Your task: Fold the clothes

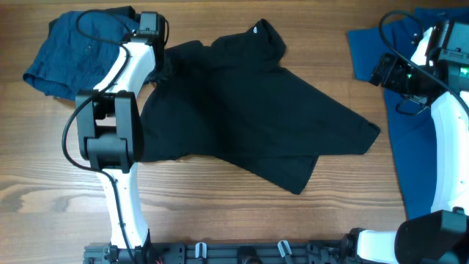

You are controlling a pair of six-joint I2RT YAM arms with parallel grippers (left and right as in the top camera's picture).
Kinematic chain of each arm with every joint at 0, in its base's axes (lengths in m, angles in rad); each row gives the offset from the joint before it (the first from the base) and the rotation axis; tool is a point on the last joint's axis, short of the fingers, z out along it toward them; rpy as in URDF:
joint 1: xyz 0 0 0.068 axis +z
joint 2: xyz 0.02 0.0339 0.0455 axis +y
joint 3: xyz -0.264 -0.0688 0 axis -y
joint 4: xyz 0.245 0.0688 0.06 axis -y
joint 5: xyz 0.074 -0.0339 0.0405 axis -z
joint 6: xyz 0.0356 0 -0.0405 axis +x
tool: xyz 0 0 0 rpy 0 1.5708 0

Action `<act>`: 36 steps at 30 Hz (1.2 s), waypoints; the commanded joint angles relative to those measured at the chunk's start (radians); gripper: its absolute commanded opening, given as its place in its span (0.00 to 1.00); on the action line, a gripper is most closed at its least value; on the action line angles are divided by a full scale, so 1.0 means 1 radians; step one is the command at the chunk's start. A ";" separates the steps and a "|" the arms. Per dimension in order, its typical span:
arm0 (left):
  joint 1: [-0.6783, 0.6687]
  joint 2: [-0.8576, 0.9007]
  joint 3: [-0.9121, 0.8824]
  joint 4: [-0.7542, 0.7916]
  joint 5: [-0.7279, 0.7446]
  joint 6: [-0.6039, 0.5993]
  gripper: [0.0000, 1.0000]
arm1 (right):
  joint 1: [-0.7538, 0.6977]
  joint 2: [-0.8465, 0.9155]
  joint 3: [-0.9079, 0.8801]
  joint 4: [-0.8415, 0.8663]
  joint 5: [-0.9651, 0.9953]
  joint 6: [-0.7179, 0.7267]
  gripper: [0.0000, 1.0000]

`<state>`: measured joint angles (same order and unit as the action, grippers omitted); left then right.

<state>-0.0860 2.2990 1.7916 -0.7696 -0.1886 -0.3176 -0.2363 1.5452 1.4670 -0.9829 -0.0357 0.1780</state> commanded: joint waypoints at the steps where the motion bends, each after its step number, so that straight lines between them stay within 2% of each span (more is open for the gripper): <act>1: -0.056 -0.168 0.037 0.039 0.089 0.007 0.73 | 0.000 -0.011 0.006 0.002 0.017 -0.002 1.00; 4: -0.115 -0.262 0.047 0.115 0.136 0.059 0.88 | 0.000 -0.011 0.006 0.002 0.017 -0.002 1.00; 6: -0.156 -0.288 0.047 0.168 0.136 0.084 0.85 | 0.000 -0.011 0.006 0.002 0.017 -0.002 1.00; 7: -0.171 -0.288 0.047 0.184 0.137 0.088 0.77 | 0.000 -0.011 0.006 0.002 0.017 -0.002 1.00; 8: -0.187 -0.284 0.047 0.199 0.137 0.101 0.64 | 0.000 -0.011 0.006 0.002 0.017 -0.002 1.00; 9: -0.203 -0.269 0.047 0.207 0.137 0.128 0.42 | 0.000 -0.011 0.006 0.002 0.017 -0.002 1.00; 10: -0.213 -0.253 0.047 0.212 0.136 0.154 0.14 | 0.000 -0.011 0.006 0.002 0.017 -0.002 1.00; 11: -0.222 -0.231 0.047 0.214 0.136 0.162 0.04 | 0.000 -0.011 0.006 0.002 0.017 -0.003 1.00; 19: -0.232 0.000 0.047 0.259 0.137 0.162 0.04 | 0.000 -0.011 0.006 0.002 0.017 -0.003 1.00; 28: -0.232 0.075 0.045 0.320 0.136 0.209 0.04 | 0.000 -0.011 0.006 0.002 0.017 -0.002 1.00; 36: -0.220 0.137 0.045 0.182 0.092 0.204 0.04 | -0.001 -0.011 0.006 0.002 0.017 -0.002 1.00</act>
<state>-0.3180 2.3856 1.8431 -0.5282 -0.0593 -0.1310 -0.2363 1.5452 1.4670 -0.9829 -0.0357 0.1780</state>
